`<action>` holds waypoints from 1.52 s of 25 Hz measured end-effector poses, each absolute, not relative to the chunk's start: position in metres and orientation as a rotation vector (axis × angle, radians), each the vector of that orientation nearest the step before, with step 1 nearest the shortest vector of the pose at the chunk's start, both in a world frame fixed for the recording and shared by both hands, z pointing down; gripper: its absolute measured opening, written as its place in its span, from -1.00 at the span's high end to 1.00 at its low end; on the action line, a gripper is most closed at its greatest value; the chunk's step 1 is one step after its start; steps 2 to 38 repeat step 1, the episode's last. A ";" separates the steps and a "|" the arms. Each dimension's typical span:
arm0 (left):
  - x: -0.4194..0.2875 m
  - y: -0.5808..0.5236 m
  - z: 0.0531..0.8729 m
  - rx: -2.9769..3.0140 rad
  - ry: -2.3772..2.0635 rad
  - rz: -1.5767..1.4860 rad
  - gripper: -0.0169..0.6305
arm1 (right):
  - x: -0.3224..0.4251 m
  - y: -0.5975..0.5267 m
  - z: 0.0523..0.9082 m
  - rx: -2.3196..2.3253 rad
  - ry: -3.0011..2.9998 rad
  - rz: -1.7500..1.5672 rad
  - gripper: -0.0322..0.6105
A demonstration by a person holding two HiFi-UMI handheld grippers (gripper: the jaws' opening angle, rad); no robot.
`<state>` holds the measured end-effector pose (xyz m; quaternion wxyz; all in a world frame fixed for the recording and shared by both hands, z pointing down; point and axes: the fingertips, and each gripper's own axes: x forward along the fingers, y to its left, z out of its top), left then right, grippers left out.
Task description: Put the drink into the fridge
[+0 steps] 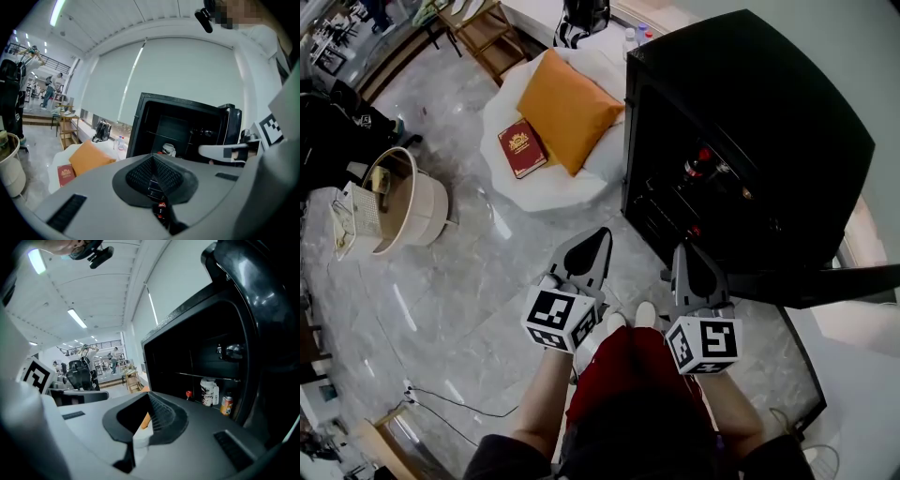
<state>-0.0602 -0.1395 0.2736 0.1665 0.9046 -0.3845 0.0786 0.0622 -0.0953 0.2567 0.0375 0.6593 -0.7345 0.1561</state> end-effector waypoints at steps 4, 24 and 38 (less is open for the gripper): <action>-0.063 -0.139 0.270 2.576 -1.106 0.212 0.91 | 0.062 -0.094 0.252 2.022 -2.262 0.462 0.85; -0.063 -0.139 0.270 2.576 -1.106 0.212 0.91 | 0.062 -0.094 0.252 2.022 -2.262 0.462 0.85; -0.063 -0.139 0.270 2.576 -1.106 0.212 0.91 | 0.062 -0.094 0.252 2.022 -2.262 0.462 0.85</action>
